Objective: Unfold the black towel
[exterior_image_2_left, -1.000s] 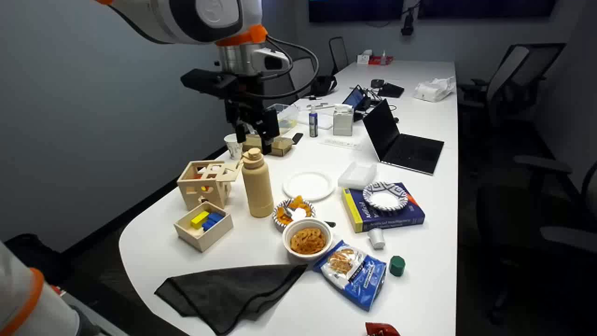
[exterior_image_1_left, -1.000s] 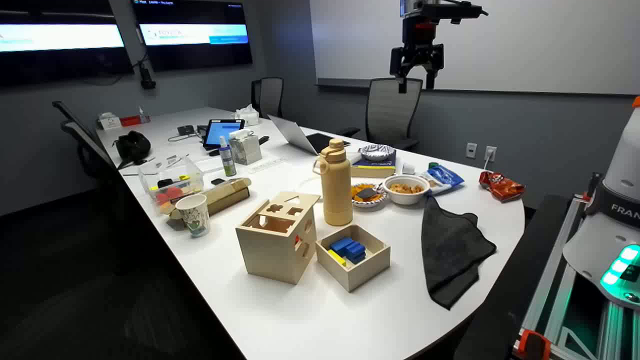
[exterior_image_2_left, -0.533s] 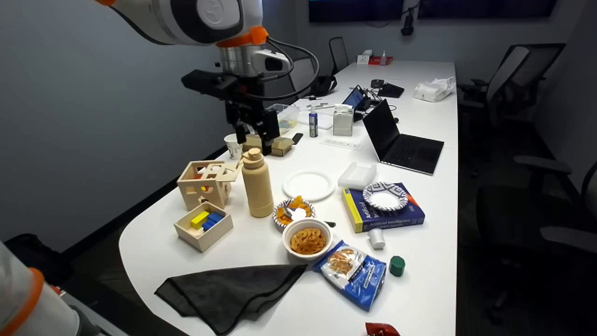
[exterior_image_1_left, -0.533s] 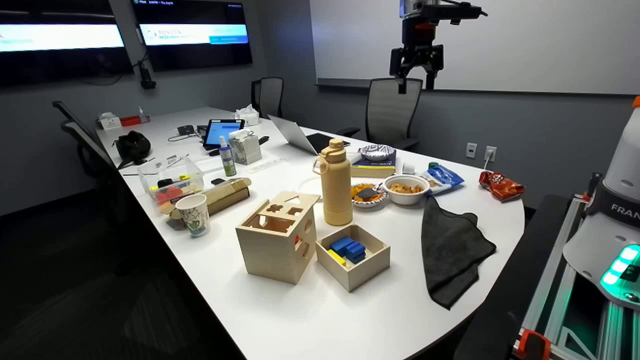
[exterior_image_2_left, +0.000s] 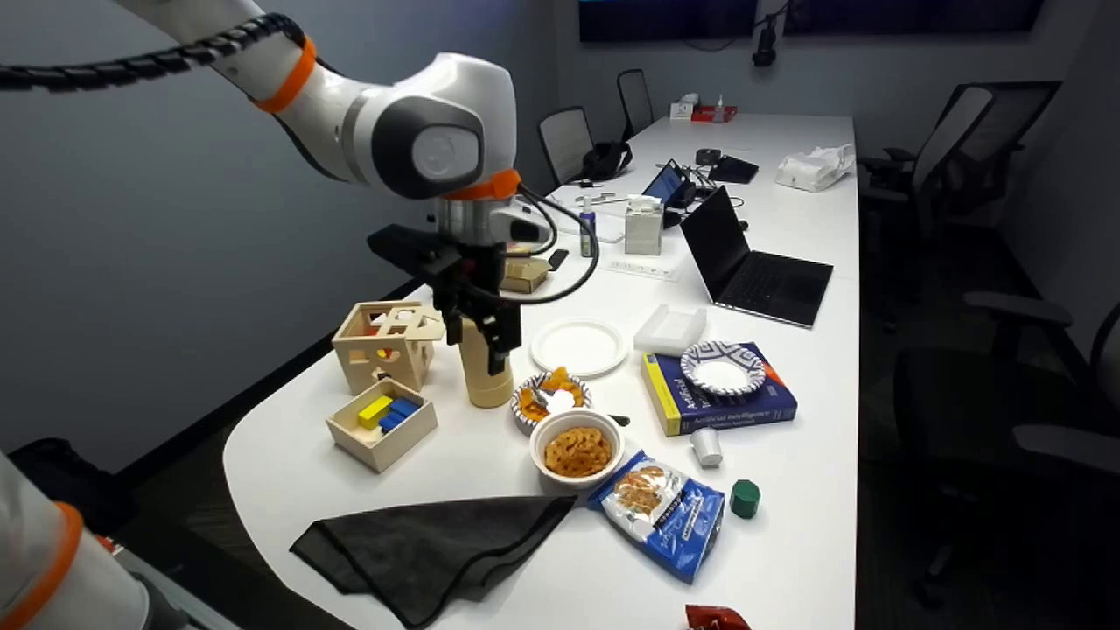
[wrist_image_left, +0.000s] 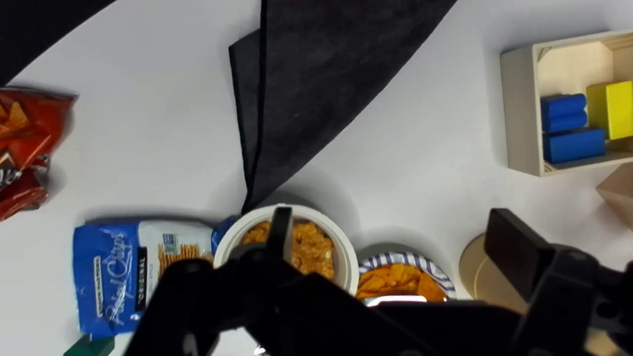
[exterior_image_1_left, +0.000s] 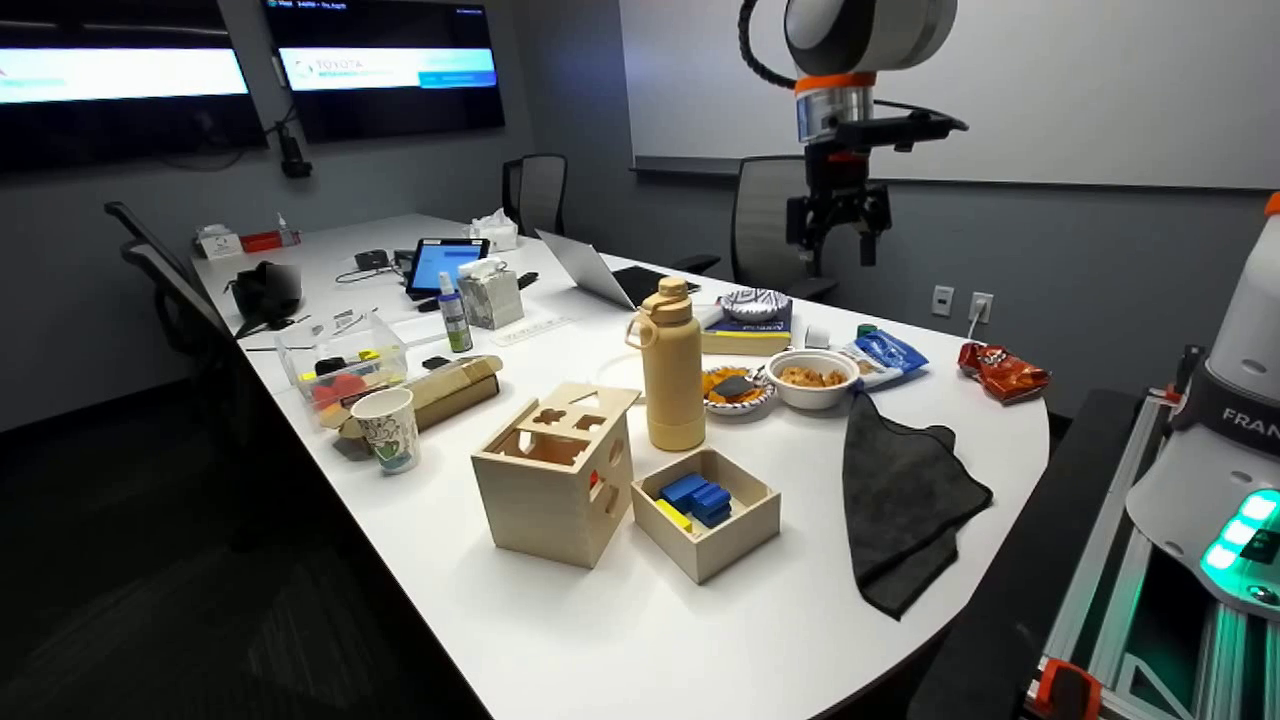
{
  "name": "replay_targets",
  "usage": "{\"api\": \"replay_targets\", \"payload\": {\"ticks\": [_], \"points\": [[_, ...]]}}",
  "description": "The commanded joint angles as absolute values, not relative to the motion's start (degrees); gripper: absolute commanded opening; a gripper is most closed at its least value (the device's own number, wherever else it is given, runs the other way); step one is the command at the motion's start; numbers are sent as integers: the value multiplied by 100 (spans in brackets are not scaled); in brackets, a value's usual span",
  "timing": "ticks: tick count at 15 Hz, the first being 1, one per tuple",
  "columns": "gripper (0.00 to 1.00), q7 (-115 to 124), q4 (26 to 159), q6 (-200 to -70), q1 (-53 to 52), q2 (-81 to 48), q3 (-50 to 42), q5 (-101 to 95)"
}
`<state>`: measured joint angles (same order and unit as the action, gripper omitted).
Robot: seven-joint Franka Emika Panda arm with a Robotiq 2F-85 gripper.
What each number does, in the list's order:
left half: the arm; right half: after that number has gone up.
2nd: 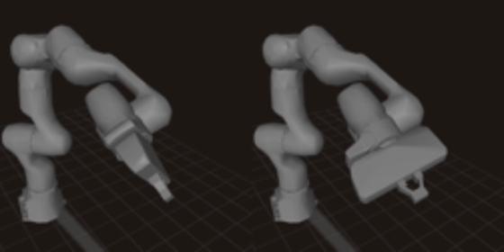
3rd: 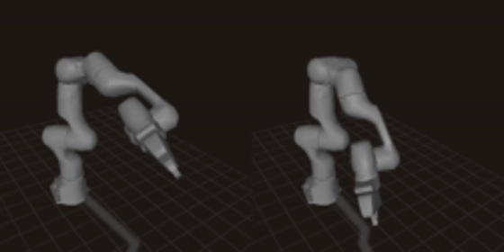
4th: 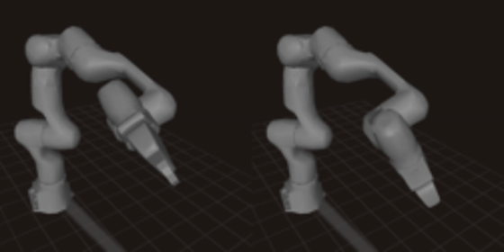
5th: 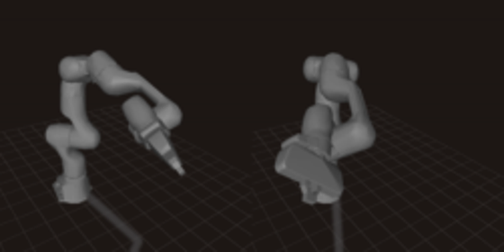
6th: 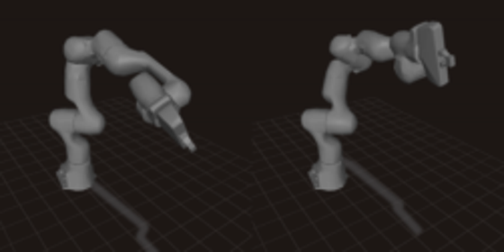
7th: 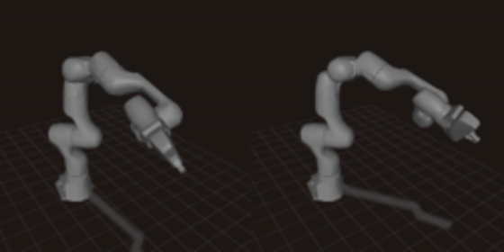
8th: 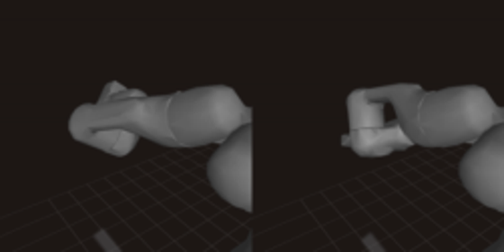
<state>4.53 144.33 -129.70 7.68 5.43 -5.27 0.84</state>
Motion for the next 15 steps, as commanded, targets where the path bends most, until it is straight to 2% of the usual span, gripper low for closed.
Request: {"api": "replay_targets", "payload": {"ticks": [1, 8, 15], "points": [[100, 652, 14755, -13484, 794, -21, -643, 253], [100, 356, 15046, -14280, 1124, -1113, -951, 1092], [100, -310, 14920, -14600, 1570, -2067, -807, 1836]]}}
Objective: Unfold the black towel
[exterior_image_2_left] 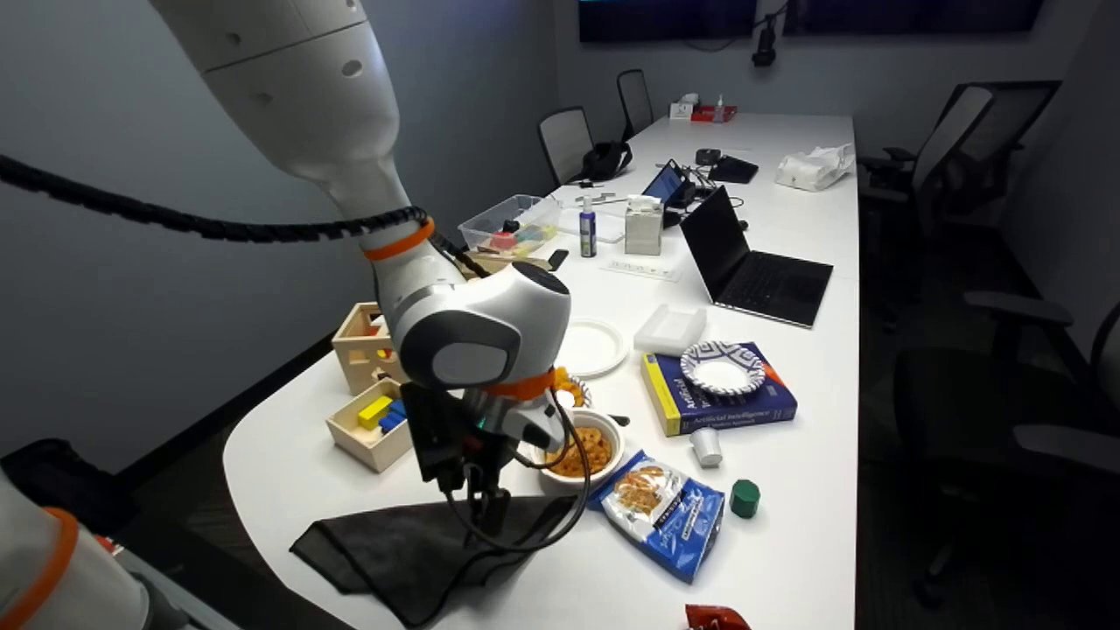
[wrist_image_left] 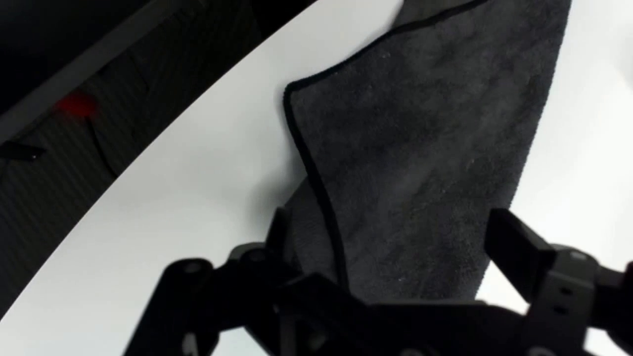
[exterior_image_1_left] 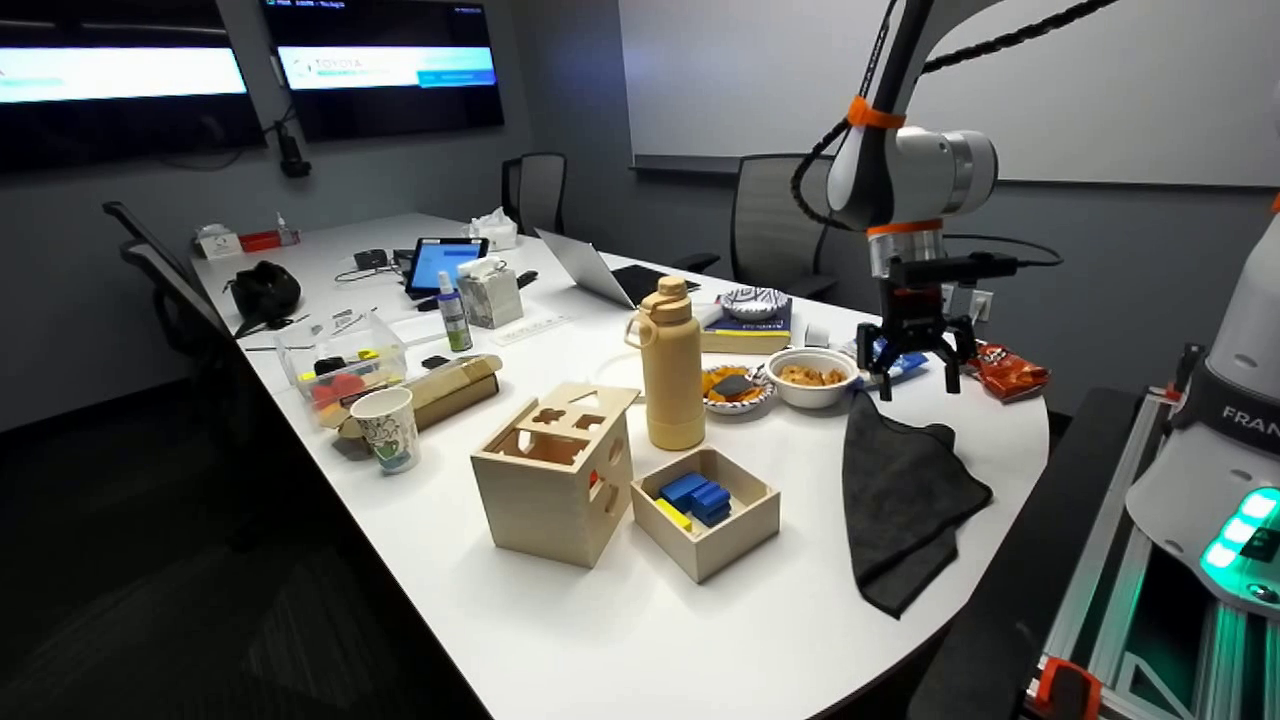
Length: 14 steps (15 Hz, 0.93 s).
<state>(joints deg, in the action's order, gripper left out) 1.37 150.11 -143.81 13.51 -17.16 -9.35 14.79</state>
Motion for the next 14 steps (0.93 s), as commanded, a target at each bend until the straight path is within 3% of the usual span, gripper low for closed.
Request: {"api": "replay_targets", "payload": {"ticks": [1, 14], "points": [[100, -454, 14885, -14652, 1643, -2181, -769, 1910], [100, -1283, 14804, -14809, 2299, -2938, -260, 2352]]}}
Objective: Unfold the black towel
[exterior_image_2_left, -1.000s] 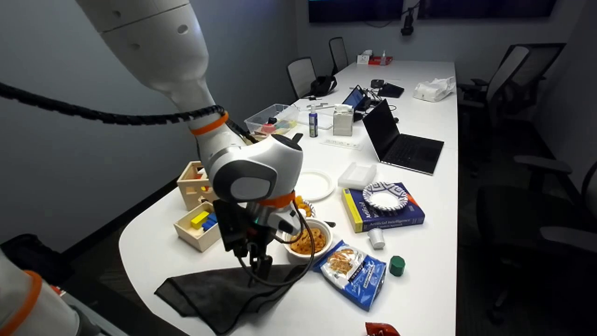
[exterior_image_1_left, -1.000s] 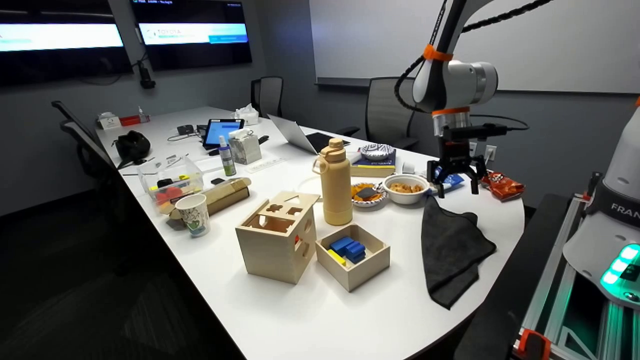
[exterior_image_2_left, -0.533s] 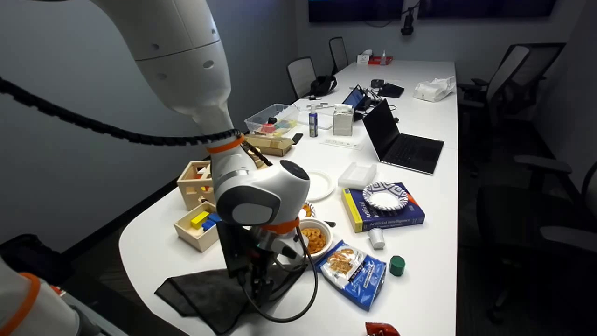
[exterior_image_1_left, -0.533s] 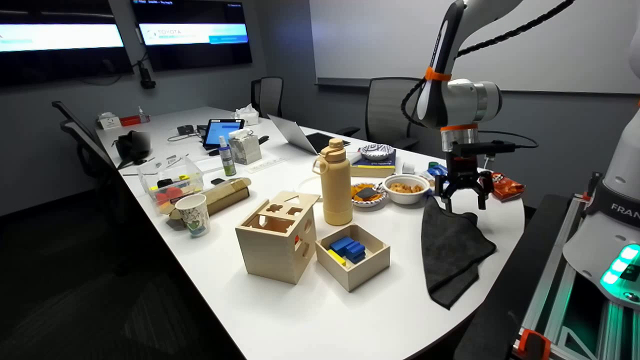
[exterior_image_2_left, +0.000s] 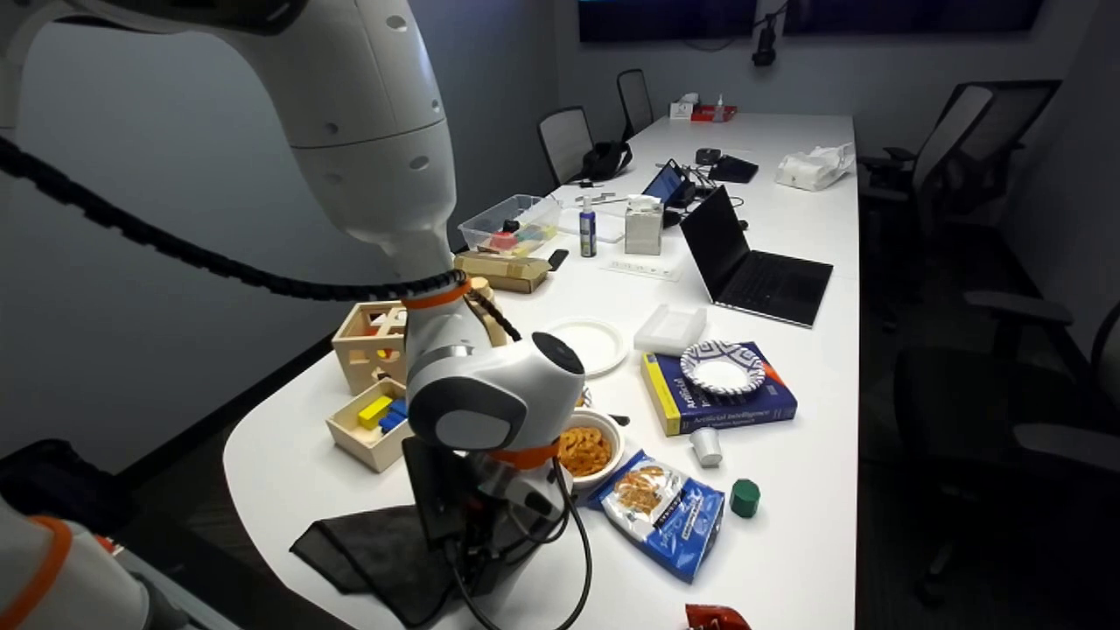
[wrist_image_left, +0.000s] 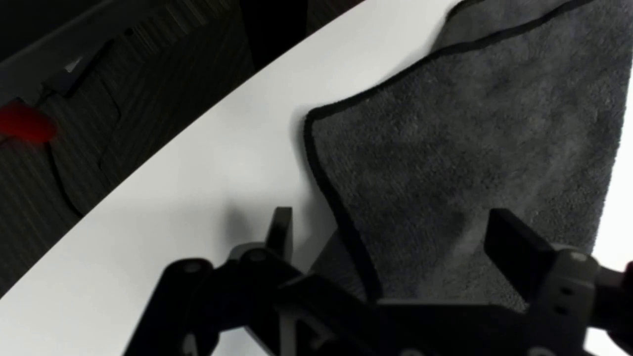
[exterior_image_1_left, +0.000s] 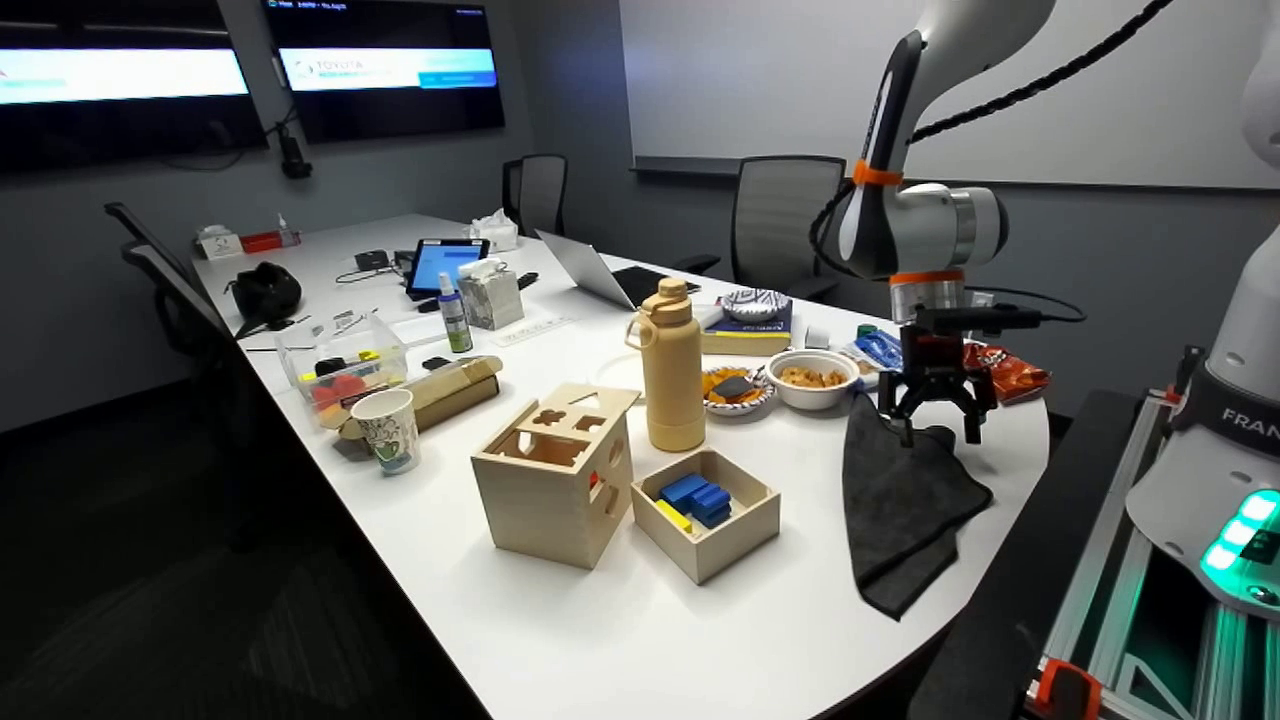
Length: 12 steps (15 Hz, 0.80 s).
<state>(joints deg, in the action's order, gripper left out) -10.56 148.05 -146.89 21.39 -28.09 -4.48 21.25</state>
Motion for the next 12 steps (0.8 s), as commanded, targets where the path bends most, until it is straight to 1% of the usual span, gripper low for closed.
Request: {"api": "replay_targets", "payload": {"ticks": [1, 6, 12], "points": [[100, -1312, 14809, -14815, 2325, -2964, -202, 2399], [100, -1522, 14875, -15165, 2441, -3156, 62, 2655], [100, -1757, 14944, -15793, 2852, -3434, 349, 2819]]}}
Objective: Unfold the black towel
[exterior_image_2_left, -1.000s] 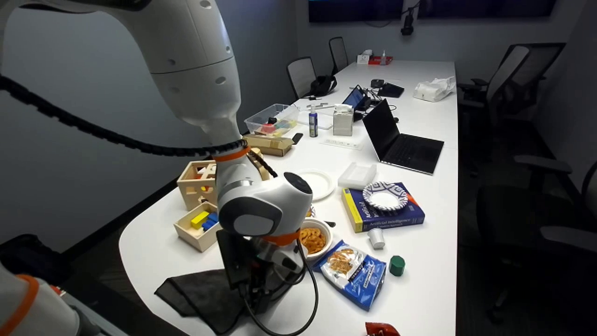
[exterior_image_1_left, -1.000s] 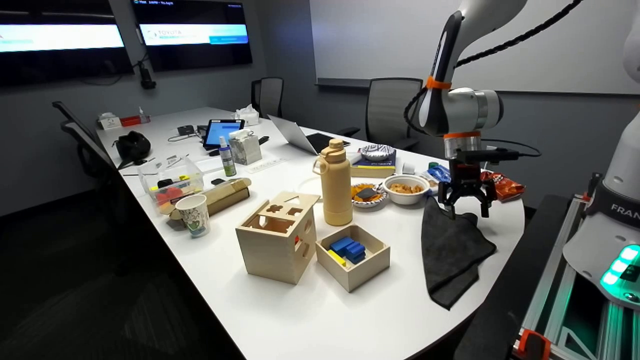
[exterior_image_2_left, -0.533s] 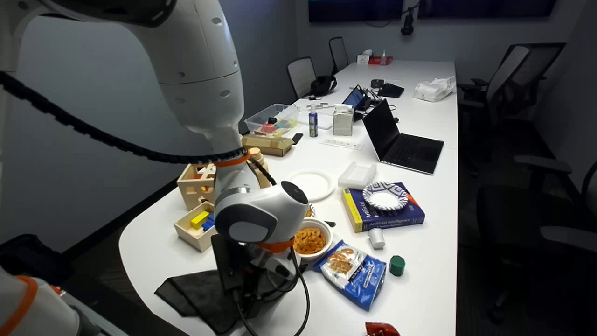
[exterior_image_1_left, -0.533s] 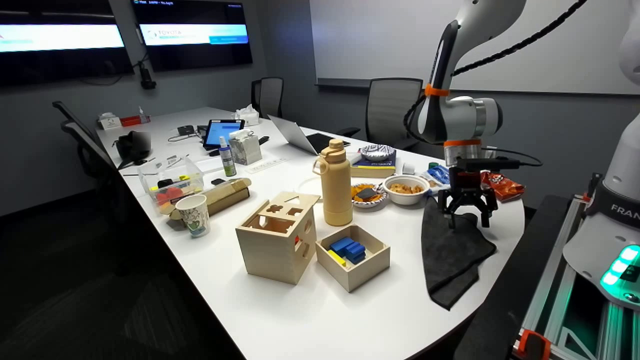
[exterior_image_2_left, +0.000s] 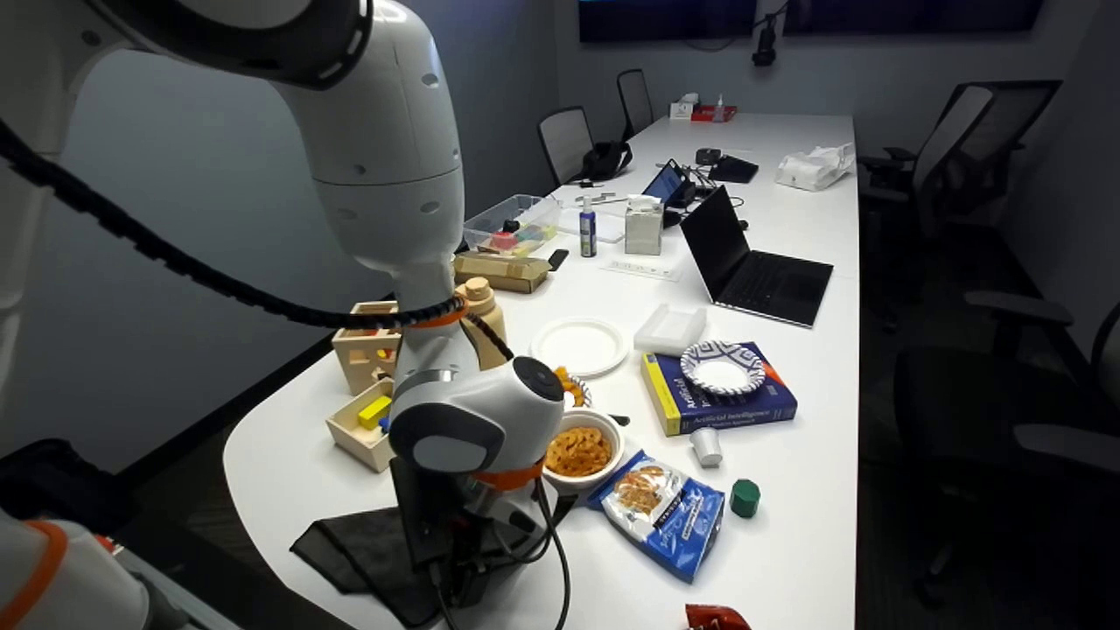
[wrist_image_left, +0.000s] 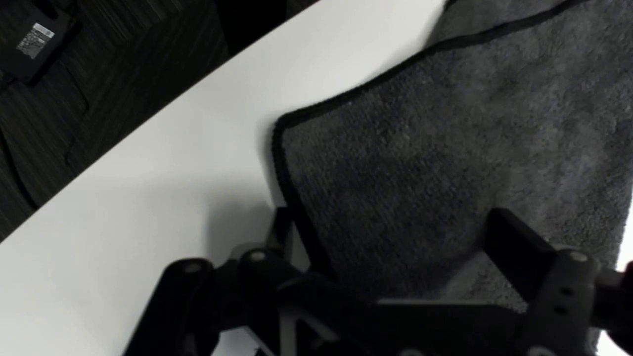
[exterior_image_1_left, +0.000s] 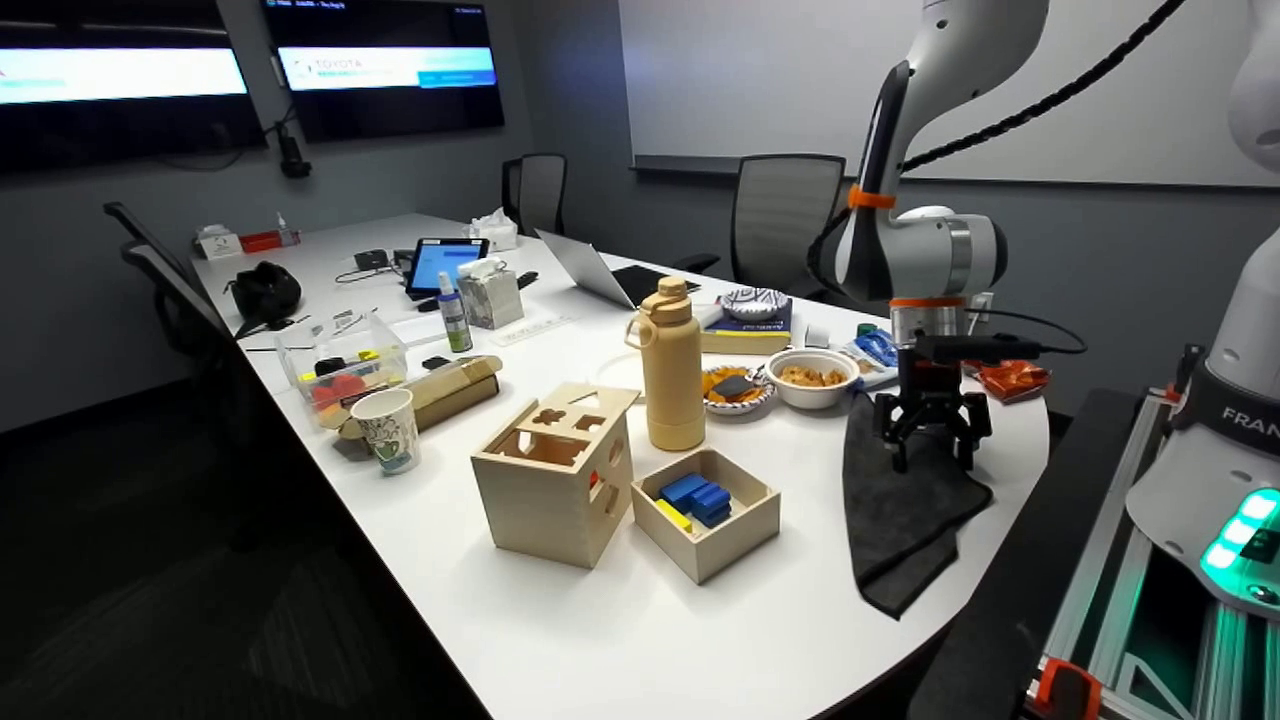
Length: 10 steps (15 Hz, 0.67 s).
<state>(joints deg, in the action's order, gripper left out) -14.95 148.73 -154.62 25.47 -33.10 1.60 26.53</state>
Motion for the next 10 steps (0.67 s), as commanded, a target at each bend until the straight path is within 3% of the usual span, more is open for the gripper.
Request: {"api": "replay_targets", "payload": {"ticks": [1, 7, 8, 9, 10], "points": [[100, -1742, 14957, -15873, 2905, -3479, 366, 2789], [100, -1851, 15061, -16156, 3357, -3528, 633, 2778], [97, -1858, 15098, -16198, 3415, -3503, 670, 2765], [74, -1858, 15135, -16246, 3483, -3479, 716, 2751], [72, -1855, 15180, -16296, 3547, -3449, 759, 2732]]}}
